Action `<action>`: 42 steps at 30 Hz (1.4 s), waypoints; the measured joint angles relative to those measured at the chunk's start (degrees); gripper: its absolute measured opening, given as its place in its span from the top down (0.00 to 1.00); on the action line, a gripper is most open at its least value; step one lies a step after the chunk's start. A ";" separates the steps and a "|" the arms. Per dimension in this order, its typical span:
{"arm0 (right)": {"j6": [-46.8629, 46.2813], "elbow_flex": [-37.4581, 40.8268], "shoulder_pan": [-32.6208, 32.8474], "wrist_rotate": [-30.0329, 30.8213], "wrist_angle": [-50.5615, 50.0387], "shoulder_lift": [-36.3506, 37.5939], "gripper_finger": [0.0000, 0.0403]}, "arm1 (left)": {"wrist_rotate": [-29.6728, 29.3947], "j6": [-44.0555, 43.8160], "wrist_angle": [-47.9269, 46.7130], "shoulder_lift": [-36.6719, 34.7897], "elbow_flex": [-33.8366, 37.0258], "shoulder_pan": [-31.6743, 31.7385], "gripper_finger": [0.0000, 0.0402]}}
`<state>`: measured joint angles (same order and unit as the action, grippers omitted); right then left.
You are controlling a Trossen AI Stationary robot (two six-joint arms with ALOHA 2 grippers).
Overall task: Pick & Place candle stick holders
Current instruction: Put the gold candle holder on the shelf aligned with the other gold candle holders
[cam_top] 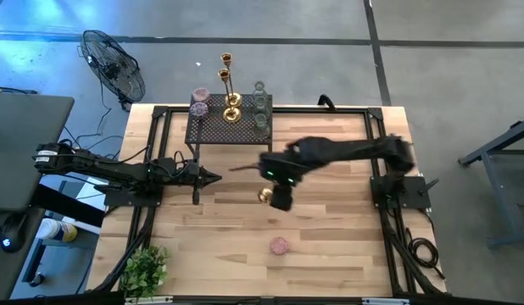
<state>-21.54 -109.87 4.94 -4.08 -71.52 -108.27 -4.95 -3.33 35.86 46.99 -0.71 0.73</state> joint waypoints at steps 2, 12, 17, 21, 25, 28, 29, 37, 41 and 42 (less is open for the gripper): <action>4.94 -5.44 -1.75 1.26 -1.57 -4.81 0.63 | 0.00 0.02 0.00 0.01 0.00 0.00 0.99; 19.97 -24.45 -5.31 6.91 -3.00 -19.57 0.66 | 0.20 0.02 0.00 0.01 0.00 0.00 0.99; 22.30 -23.16 -6.17 6.24 -0.62 -20.80 0.62 | 0.33 0.02 -0.01 0.01 0.00 -0.02 0.99; 23.10 -21.22 -6.20 6.18 1.72 -20.87 0.63 | 0.35 0.02 0.00 -0.01 0.00 0.00 0.99; 23.37 -20.59 -6.19 6.21 3.83 -20.87 0.64 | 0.37 0.02 0.00 -0.01 0.00 -0.02 0.99; 23.55 -20.52 -6.18 7.08 5.84 -20.87 0.61 | 0.37 0.02 0.00 -0.01 0.00 -0.02 0.99; 23.67 -20.52 -6.20 7.49 6.66 -20.87 0.60 | 0.38 0.01 0.00 0.01 0.00 -0.01 0.99; 25.22 -20.52 -6.18 7.62 11.02 -20.87 0.45 | 6.10 0.02 -1.74 -0.01 -0.68 -0.02 0.99; 26.49 -21.89 -6.00 7.73 10.92 -20.85 0.41 | 5.64 0.00 -5.90 0.05 -2.00 -0.02 0.99; 26.54 -22.84 -5.74 8.36 10.71 -20.78 0.42 | 5.68 0.02 -5.76 0.00 -2.22 -0.02 0.99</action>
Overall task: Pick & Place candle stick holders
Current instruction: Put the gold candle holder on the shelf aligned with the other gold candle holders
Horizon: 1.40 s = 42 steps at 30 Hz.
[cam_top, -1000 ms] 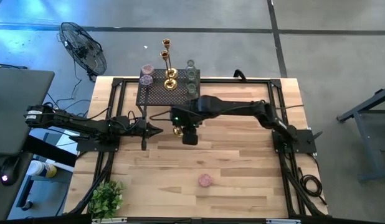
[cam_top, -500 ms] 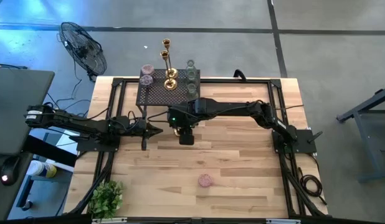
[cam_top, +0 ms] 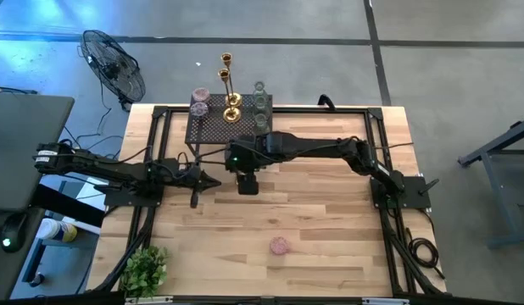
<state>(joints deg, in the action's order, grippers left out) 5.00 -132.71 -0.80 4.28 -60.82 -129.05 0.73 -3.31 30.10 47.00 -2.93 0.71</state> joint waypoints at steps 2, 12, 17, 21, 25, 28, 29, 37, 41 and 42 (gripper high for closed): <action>0.98 -1.64 0.89 2.71 -0.65 0.97 0.44 | 0.30 0.00 -0.12 -0.01 -0.07 0.00 0.99; 5.41 16.50 5.92 6.76 14.51 11.98 0.90 | 1.08 -0.04 -1.65 0.02 -0.16 -0.02 0.99; 4.79 43.39 6.24 4.14 41.98 21.69 0.95 | 0.61 -4.92 -1.63 0.03 -0.36 -0.02 0.99; 2.90 63.85 6.18 5.70 65.15 30.29 0.92 | -1.59 -5.99 -1.52 0.03 -1.45 -0.11 0.99; 1.43 79.35 6.21 8.12 83.52 38.04 0.96 | -4.15 -6.21 -0.64 2.05 -2.83 -3.65 0.99; 0.86 87.67 6.21 9.53 92.10 43.05 0.99 | -11.29 -6.22 0.12 5.56 -4.31 -8.23 0.99; 0.67 89.90 6.21 9.81 94.65 44.58 0.99 | -14.56 -6.37 0.30 7.05 -5.04 -9.66 0.99; -1.12 100.79 6.23 9.47 105.67 52.07 0.98 | -20.91 -9.96 7.66 20.86 -10.72 -12.33 0.83; -1.12 101.70 6.45 9.31 105.81 53.37 1.00 | -25.15 -10.08 10.30 25.55 -11.74 -11.92 0.63; -1.07 101.71 6.61 9.31 105.70 53.42 0.99 | -25.55 -10.08 11.90 26.60 -11.85 -11.32 0.58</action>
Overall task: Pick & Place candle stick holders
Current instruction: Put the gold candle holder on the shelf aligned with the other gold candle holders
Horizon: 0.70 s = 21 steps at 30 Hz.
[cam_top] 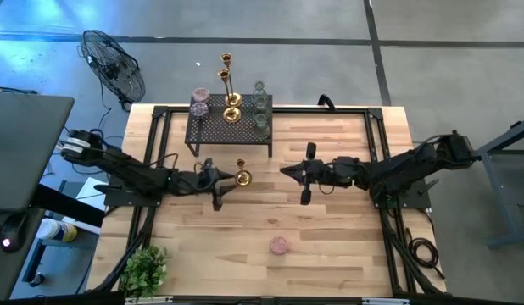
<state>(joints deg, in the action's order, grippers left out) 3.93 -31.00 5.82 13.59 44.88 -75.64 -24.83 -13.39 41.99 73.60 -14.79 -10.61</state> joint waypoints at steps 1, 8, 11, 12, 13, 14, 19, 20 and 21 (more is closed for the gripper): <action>0.30 0.00 0.24 0.00 0.06 0.00 0.99 | -0.02 -0.25 1.41 0.87 -0.08 0.77 0.54; 2.20 0.00 1.10 -0.16 0.95 0.02 1.00 | 2.73 -2.07 9.31 7.05 -0.09 7.60 0.42; 2.16 0.00 1.10 -0.18 1.02 0.02 0.99 | 4.83 -1.57 13.99 10.35 -0.09 8.89 0.44; 2.17 0.00 1.10 -0.21 0.98 0.02 0.99 | 5.71 -0.86 16.34 11.48 -0.16 8.90 0.45; 2.27 0.00 1.10 -0.21 1.00 0.02 1.00 | 5.84 0.23 18.05 12.75 -0.61 8.83 0.46; 2.35 0.00 1.10 -0.22 1.03 0.02 1.00 | 5.35 1.37 19.25 13.92 -1.08 8.70 0.47; 2.38 0.00 1.10 -0.27 1.01 0.02 1.00 | 1.68 5.11 22.12 18.91 -3.70 8.77 0.54; 2.38 0.00 1.10 -0.27 0.99 0.02 1.00 | 1.69 5.64 22.77 19.73 -4.23 8.74 0.56; 2.40 0.00 1.10 -0.27 0.96 0.02 1.00 | 1.69 5.80 23.21 20.50 -4.72 8.74 0.58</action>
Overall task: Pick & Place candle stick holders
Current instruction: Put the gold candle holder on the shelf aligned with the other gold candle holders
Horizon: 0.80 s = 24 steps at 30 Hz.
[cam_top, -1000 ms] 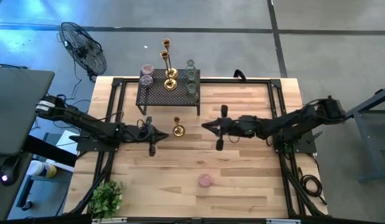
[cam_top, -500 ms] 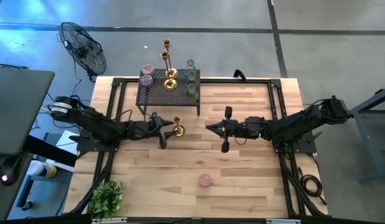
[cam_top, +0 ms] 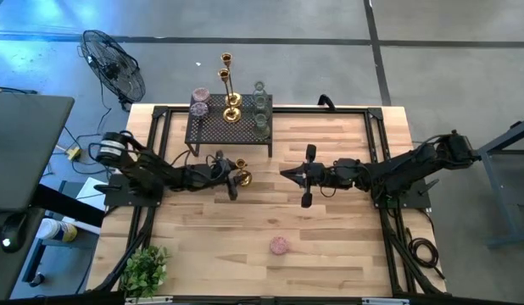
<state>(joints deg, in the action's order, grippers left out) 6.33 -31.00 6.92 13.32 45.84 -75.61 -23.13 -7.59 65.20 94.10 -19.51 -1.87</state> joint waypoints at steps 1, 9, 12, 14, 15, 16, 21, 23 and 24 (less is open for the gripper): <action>0.04 0.00 0.00 0.00 -0.02 0.00 1.00 | 0.02 0.20 0.49 0.53 -0.17 0.00 0.61; 0.11 0.00 0.00 0.00 -0.13 -0.02 1.00 | -0.07 0.33 1.47 1.03 -0.37 -0.02 0.93; 0.11 0.00 0.00 0.00 -0.15 -0.02 1.00 | 0.21 -0.46 1.38 -0.75 -0.33 -0.02 0.97; 0.11 0.00 0.00 0.00 -0.15 -0.02 1.00 | 0.02 -1.60 -0.06 -3.52 -0.33 -0.02 0.96; 0.11 0.00 0.00 0.00 -0.15 -0.02 1.00 | 0.00 -1.74 -0.94 -5.35 -0.33 -0.02 0.95; 0.11 0.00 0.00 0.00 -0.16 -0.02 1.00 | -0.13 -1.79 -2.53 -7.56 -0.33 -0.01 0.96; 0.11 0.00 0.00 0.00 -0.36 -0.02 1.00 | -4.54 0.76 -14.05 -21.40 -2.00 0.02 0.98; 0.11 -0.02 0.00 0.00 -0.36 -0.02 1.00 | -7.70 2.92 -20.92 -26.74 -4.37 0.22 0.97; 0.11 -0.02 0.00 0.00 -0.37 -0.02 1.00 | -8.65 3.92 -24.57 -29.12 -5.84 0.66 0.97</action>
<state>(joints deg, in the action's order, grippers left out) 6.44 -31.03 6.92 13.32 45.48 -75.64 -31.79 -3.68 40.64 64.98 -25.35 -1.21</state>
